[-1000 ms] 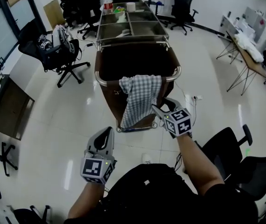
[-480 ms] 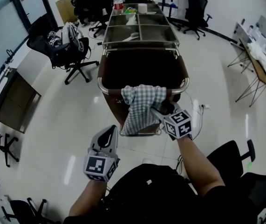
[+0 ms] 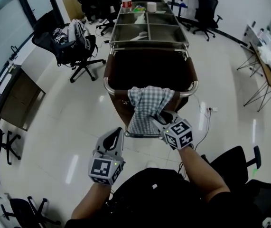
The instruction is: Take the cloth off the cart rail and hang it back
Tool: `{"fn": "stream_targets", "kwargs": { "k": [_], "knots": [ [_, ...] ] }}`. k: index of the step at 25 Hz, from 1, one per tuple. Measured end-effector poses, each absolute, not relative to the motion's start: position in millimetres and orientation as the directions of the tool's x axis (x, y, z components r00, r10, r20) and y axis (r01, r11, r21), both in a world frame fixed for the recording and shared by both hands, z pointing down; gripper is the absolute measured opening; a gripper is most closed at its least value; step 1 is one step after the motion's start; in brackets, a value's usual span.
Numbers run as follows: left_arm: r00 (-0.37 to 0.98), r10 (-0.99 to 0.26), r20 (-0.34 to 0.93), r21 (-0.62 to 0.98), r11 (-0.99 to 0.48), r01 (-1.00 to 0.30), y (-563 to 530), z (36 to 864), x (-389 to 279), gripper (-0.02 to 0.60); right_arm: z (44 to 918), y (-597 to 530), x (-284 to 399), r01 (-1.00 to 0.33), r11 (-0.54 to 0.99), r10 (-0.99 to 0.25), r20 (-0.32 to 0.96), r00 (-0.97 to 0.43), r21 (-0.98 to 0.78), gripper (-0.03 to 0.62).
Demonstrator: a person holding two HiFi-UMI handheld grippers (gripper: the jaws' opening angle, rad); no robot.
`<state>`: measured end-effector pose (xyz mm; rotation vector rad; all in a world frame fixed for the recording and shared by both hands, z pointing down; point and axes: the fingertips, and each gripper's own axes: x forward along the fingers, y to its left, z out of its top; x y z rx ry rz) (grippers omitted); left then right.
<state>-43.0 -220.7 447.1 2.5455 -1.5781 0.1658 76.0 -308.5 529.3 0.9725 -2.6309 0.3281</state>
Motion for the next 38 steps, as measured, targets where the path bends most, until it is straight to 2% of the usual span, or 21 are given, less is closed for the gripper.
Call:
{"fn": "stream_targets", "kwargs": {
  "k": [2,5,6,27,38],
  "knots": [
    [0.447,-0.877,0.174,0.064,-0.443,-0.894,-215,450,-45,0.000,532,-312,71,-0.661,0.743,-0.587,0.374,-0.718,-0.105,0.148],
    [0.441,-0.881,0.169,0.052,-0.439,-0.897,-206,447,-51,0.000,533,-309,65,-0.670,0.735,-0.592,0.381,-0.710,-0.107,0.032],
    [0.441,-0.882,0.167,0.051,-0.439,-0.897,-202,445,-53,0.000,532,-306,63,-0.672,0.732,-0.592,0.380,-0.711,-0.116,0.028],
    [0.533,-0.830,0.163,0.051,-0.532,-0.845,-114,444,-83,0.000,503,-116,42,-0.636,0.719,-0.570,0.285,-0.771,-0.282,0.023],
    [0.559,-0.817,0.142,0.059,-0.557,-0.828,-92,445,-88,0.000,520,-39,14,-0.587,0.754,-0.493,0.335,-0.803,-0.297,0.023]
  ]
}}
